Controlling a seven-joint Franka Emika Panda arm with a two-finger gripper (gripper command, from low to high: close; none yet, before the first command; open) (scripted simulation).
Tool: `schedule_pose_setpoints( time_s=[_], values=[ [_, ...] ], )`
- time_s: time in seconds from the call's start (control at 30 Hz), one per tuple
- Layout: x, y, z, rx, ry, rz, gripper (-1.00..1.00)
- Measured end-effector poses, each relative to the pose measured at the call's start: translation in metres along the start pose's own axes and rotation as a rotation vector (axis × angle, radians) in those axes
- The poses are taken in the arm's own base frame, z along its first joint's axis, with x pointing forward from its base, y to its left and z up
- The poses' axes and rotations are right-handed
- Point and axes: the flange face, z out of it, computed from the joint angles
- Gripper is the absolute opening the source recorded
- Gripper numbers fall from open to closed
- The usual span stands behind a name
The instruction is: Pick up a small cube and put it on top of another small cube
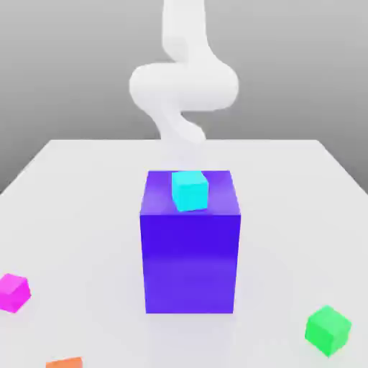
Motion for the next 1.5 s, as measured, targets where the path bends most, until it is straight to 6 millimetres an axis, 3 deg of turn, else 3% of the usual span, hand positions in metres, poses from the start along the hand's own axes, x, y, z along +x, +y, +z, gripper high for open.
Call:
schedule_pose_setpoints(
  time_s=[0.13,0.27,0.43,0.57,0.67,0.9,1.03,1.07,1.3,1.43,1.5],
  values=[
    [0.029,0.035,0.08,-0.146,0.008,0.233,0.0],
    [0.054,0.086,0.151,-0.279,0.021,0.463,0.0],
    [0.074,0.171,0.228,-0.434,0.044,0.758,0.0],
    [0.08,0.253,0.276,-0.552,0.07,1.007,0.0],
    [0.078,0.324,0.303,-0.638,0.096,1.21,0.0],
    [0.031,0.444,0.361,-0.801,0.119,1.584,0.0],
    [0.008,0.476,0.398,-0.813,0.122,1.611,0.0],
    [0.004,0.48,0.404,-0.814,0.123,1.611,-1.0],
    [0.005,0.48,0.404,-0.812,0.124,1.612,-1.0],
    [0.024,0.458,0.372,-0.812,0.123,1.613,-1.0],
    [0.024,0.432,0.368,-0.807,0.093,1.548,-1.0]
  ],
)
